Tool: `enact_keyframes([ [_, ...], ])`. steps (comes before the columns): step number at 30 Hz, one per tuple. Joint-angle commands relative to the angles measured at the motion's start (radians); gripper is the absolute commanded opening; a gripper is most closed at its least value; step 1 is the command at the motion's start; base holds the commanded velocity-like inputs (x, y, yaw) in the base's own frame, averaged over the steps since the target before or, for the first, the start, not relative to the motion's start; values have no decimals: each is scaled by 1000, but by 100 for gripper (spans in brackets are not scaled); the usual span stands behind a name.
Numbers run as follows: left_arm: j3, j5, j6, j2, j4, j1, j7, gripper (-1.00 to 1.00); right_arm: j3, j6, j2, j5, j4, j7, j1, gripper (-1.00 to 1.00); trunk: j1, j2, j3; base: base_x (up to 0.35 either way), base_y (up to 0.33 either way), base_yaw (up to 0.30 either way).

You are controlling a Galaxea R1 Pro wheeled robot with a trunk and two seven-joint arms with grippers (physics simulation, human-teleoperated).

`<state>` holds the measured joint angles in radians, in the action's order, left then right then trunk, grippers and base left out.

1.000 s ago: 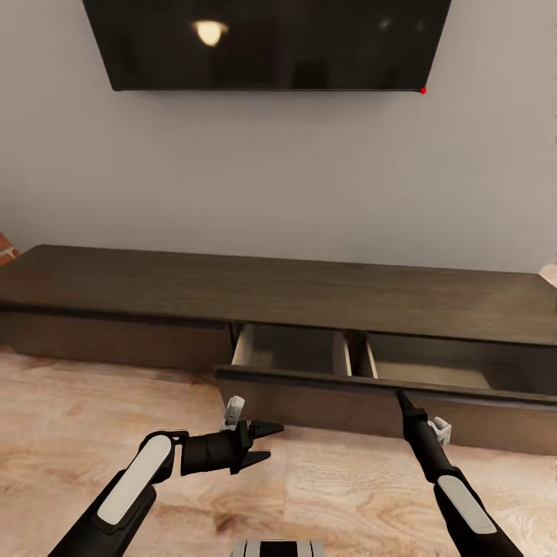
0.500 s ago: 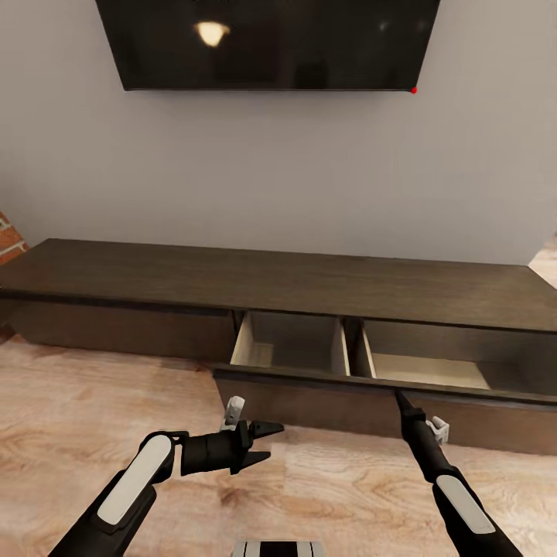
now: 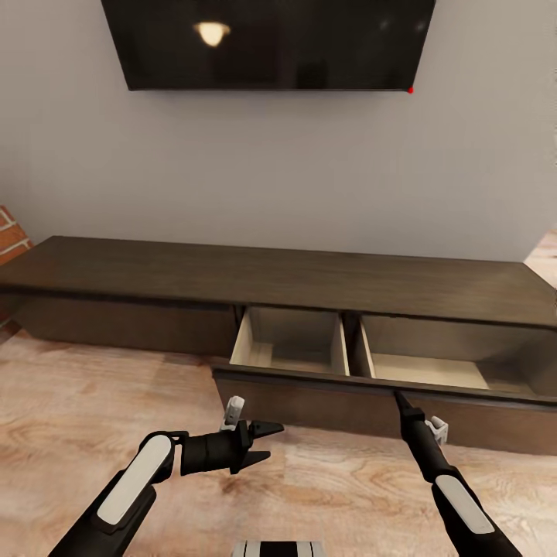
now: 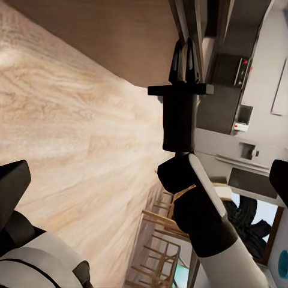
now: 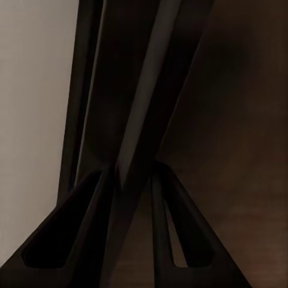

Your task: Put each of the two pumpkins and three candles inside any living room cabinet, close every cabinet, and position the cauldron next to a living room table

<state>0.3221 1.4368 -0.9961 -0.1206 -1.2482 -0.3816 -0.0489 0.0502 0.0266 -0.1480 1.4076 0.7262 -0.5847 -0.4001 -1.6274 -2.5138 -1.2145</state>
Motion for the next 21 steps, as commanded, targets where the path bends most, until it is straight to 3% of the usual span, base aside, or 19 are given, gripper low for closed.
enact_keyframes([
  [1, 1, -4, -1, -1, 0, 0, -5, 100, 48, 6, -1, 22, -5, -10, 0, -100, 0, 0, -1, -122, 0, 0],
  [21, 1, -4, -1, -1, 0, 0, -5, 100, 48, 6, -1, 22, -5, -10, 0, -100, 0, 0, -1, -38, 0, 0],
])
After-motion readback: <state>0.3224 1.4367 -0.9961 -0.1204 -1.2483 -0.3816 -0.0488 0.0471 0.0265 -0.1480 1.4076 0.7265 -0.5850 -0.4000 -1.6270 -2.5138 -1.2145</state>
